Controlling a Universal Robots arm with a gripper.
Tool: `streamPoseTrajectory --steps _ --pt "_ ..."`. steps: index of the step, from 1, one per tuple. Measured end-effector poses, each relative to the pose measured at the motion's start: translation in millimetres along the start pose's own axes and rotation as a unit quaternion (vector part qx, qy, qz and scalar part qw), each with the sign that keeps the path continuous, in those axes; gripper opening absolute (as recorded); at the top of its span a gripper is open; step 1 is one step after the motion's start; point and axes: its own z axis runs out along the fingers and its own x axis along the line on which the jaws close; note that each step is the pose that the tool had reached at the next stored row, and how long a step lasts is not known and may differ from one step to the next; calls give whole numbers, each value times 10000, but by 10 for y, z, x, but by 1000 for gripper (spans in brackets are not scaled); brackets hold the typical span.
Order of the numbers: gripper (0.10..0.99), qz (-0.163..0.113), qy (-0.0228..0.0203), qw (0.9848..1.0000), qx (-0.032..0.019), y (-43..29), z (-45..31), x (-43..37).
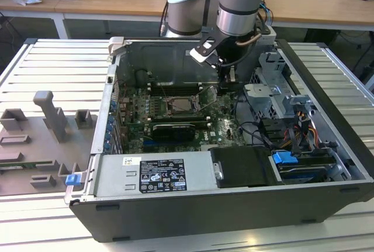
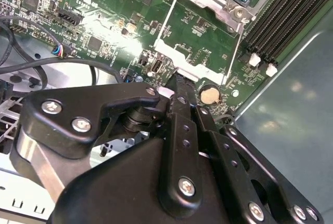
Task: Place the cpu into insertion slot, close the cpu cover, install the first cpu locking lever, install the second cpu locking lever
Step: 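Close the cpu cover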
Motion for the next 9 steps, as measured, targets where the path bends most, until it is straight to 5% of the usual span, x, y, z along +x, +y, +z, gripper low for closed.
streamPoseTrajectory --steps 5,9 --pt "106 1 -1 10000 0 -25 -2 0" --pt "106 1 6 10000 0 -111 -6 0"
